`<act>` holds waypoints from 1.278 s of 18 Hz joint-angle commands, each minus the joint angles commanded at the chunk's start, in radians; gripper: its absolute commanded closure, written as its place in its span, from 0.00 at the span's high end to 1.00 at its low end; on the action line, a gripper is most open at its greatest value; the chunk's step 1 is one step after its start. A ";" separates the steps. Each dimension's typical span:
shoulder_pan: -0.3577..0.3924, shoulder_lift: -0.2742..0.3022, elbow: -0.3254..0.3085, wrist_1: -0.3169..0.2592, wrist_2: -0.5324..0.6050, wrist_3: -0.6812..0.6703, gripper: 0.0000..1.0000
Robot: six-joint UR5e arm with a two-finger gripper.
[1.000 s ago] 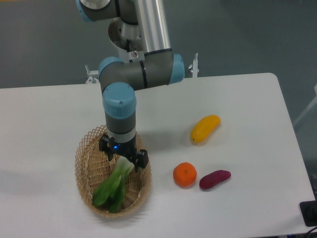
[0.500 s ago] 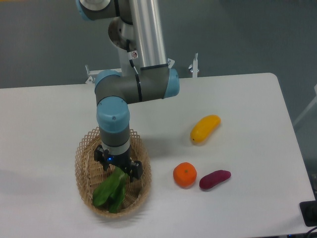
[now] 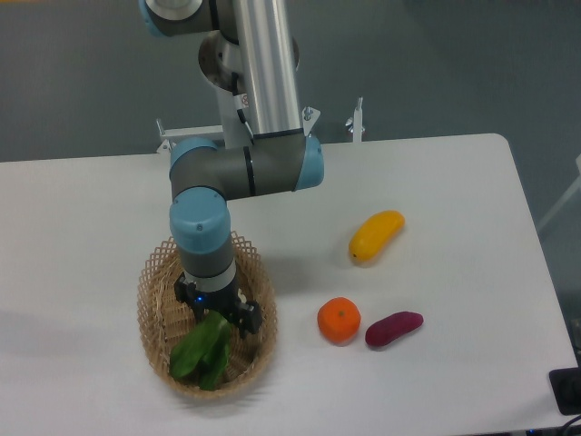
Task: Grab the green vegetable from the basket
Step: 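Close the gripper on the green bok choy leaves, then lift the bok choy up out of the basket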
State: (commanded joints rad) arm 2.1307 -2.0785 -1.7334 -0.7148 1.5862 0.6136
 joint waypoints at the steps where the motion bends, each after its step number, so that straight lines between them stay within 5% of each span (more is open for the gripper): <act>1: 0.000 0.000 -0.002 0.000 0.000 0.000 0.58; 16: 0.011 0.093 0.017 0.000 -0.012 0.038 0.46; 23: 0.136 0.182 0.020 -0.018 -0.113 0.135 0.46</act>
State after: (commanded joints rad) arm 2.2669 -1.8962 -1.7135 -0.7332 1.4730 0.7485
